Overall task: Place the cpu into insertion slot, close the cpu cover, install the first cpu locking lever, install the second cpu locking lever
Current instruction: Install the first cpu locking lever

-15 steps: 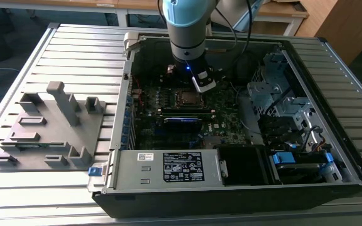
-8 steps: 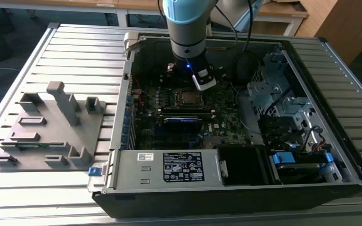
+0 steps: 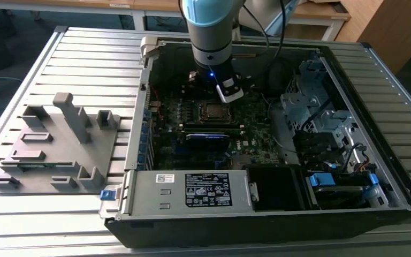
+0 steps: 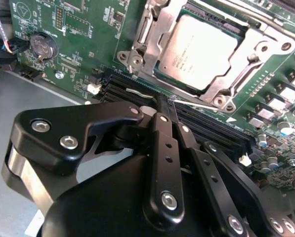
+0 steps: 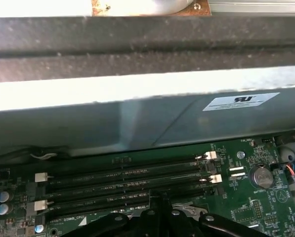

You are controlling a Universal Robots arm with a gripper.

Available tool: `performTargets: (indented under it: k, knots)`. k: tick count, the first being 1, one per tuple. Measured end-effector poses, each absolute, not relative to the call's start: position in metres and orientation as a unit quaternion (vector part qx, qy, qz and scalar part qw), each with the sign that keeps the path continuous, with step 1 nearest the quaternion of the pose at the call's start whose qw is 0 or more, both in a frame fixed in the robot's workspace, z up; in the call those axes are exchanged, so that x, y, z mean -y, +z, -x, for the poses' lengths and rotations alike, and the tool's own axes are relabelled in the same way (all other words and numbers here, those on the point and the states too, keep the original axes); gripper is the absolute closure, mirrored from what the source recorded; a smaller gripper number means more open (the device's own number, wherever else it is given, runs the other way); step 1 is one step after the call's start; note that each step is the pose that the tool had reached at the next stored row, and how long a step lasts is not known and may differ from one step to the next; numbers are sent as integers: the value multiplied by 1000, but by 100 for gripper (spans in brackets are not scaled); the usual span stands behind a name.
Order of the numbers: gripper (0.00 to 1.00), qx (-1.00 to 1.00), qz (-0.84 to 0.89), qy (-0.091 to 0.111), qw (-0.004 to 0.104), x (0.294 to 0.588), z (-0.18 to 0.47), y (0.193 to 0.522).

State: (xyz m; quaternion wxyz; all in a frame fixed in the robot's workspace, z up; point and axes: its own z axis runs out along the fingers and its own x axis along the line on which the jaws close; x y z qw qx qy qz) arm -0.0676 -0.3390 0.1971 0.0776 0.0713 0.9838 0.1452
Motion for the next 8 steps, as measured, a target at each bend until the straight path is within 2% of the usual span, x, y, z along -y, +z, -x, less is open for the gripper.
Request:
performTargets:
  k: [8]
  knots:
    - [90, -983, -81, 141, 79, 336, 69, 196]
